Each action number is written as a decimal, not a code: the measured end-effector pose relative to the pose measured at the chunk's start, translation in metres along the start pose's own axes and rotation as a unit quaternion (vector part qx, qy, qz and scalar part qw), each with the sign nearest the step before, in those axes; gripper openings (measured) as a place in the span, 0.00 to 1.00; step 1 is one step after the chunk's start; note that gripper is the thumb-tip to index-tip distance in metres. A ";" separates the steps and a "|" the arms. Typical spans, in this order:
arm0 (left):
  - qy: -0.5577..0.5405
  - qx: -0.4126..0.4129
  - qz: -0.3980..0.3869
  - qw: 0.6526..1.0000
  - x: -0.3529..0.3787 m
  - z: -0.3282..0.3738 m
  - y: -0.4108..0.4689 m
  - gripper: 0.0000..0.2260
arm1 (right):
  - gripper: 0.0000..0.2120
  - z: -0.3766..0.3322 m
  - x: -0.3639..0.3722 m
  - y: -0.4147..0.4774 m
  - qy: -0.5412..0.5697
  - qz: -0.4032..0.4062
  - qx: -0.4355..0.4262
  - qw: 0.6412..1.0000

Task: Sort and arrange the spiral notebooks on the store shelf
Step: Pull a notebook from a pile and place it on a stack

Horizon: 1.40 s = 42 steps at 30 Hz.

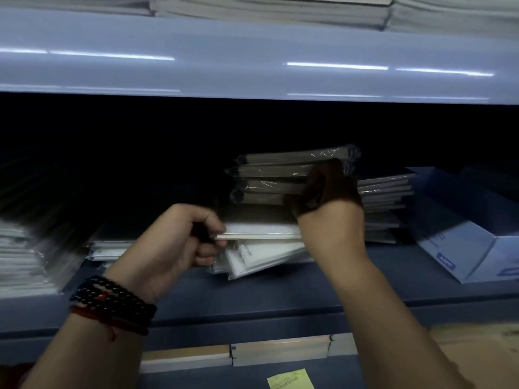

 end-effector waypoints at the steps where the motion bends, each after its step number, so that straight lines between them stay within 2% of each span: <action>1: -0.004 -0.006 -0.002 1.000 0.002 -0.005 0.002 0.03 | 0.17 0.000 0.000 0.000 -0.004 0.002 0.001 1.000; 5: -0.024 0.003 0.128 0.991 -0.012 -0.021 0.012 0.09 | 0.18 -0.004 -0.001 -0.002 -0.019 0.013 -0.002 1.000; 7: -0.023 0.010 0.149 0.988 -0.014 -0.023 0.012 0.09 | 0.18 -0.004 -0.001 -0.003 -0.024 0.011 -0.001 1.000; 10: -0.060 0.016 0.119 0.991 -0.009 -0.026 0.013 0.07 | 0.17 -0.005 0.000 -0.005 -0.033 0.003 -0.005 0.999; 15: -0.190 0.024 0.043 0.980 0.014 -0.029 0.015 0.06 | 0.16 -0.005 -0.001 -0.001 -0.025 -0.014 0.001 1.000; 20: -0.276 0.030 -0.021 0.960 0.027 -0.026 0.021 0.19 | 0.17 -0.011 -0.001 0.001 -0.005 -0.064 0.008 0.998; 25: -0.304 0.026 -0.067 0.950 0.028 -0.026 0.018 0.09 | 0.18 -0.003 -0.002 -0.008 0.016 -0.096 0.063 0.993; 27: -0.338 0.045 -0.073 0.937 0.021 -0.024 0.016 0.13 | 0.20 -0.002 -0.002 -0.015 0.001 -0.109 0.079 0.991; 29: -0.368 0.051 -0.059 0.926 0.010 -0.025 0.016 0.22 | 0.20 -0.004 -0.002 -0.022 -0.011 -0.117 0.083 0.990; 30: -0.371 0.046 -0.048 0.926 0.006 -0.026 0.016 0.23 | 0.21 -0.005 -0.002 -0.025 -0.012 -0.113 0.086 0.990; 33: -0.340 0.023 -0.037 0.939 -0.006 -0.031 0.010 0.15 | 0.25 -0.004 -0.003 -0.025 -0.020 -0.095 0.092 0.991; 37: -0.271 0.015 -0.024 0.962 -0.029 -0.026 -0.002 0.19 | 0.24 -0.003 -0.002 -0.025 -0.034 -0.109 0.100 0.988; 40: -0.246 0.017 0.002 0.969 -0.052 -0.022 -0.009 0.15 | 0.21 0.000 -0.002 -0.027 -0.050 -0.126 0.114 0.984; 42: -0.229 0.033 0.022 0.973 -0.069 -0.018 -0.015 0.10 | 0.15 -0.002 -0.002 -0.026 -0.077 -0.138 0.117 0.980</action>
Point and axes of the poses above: each hand's wrist, its own y-axis towards the middle knuckle, its own x-axis out of the palm, z = x × y, the point moved 10 cm from there along y, towards the middle knuckle, and after that the axes turned 1 degree about x, right-handed, at the moved point
